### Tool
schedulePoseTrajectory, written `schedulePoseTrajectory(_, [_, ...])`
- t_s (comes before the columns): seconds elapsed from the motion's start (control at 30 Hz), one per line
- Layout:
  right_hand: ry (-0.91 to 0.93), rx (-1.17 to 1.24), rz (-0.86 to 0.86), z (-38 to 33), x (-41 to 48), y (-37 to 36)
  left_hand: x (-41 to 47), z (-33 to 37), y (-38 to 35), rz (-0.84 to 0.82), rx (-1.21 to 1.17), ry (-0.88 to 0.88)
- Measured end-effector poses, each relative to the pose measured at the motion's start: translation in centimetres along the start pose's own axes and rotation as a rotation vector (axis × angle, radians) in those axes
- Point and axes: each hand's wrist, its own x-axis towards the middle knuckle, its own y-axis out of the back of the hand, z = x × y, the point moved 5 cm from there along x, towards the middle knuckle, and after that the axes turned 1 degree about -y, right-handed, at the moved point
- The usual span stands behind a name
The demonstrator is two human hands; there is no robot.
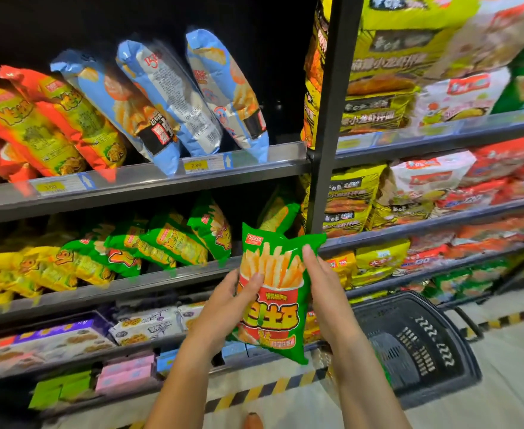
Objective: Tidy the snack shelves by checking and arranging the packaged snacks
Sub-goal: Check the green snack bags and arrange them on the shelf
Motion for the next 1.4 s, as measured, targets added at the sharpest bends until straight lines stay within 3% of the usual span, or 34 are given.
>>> schedulePoseTrajectory(0.17, [0.024,0.027,-0.030,0.8,-2.4,-0.1,-2.6,-0.3,-0.6,0.165,-0.013,-0.047])
schedulePoseTrajectory(0.3, [0.068,-0.156,-0.062,0.7,-3.9,-1.0,-4.0,0.4,-1.2,0.277,-0.011,-0.068])
schedulePoseTrajectory(0.43, [0.119,-0.197,0.035,0.1,-4.2,-0.3,-4.8,1.3,-1.8,0.201,-0.013,-0.041])
schedulePoseTrajectory(0.53, [0.076,-0.061,-0.010,0.1,-4.2,0.5,-5.2,2.3,-1.9,0.105,-0.091,0.010])
schedulePoseTrajectory(0.73, [-0.058,0.170,-0.081,1.2,-3.9,1.2,-5.8,3.7,-1.1,0.108,-0.307,0.030])
schedulePoseTrajectory(1.03, [0.016,0.088,-0.075,0.0,-4.6,0.0,-6.5,4.8,-2.5,-0.008,-0.124,-0.014])
schedulePoseTrajectory(1.17, [0.031,0.030,-0.108,-0.9,-5.4,-0.4,-6.4,4.0,-2.7,0.029,-0.017,0.006])
schedulePoseTrajectory(1.4, [0.022,0.031,-0.154,-2.4,-6.4,0.9,-7.4,2.8,-1.8,0.142,-0.117,0.056])
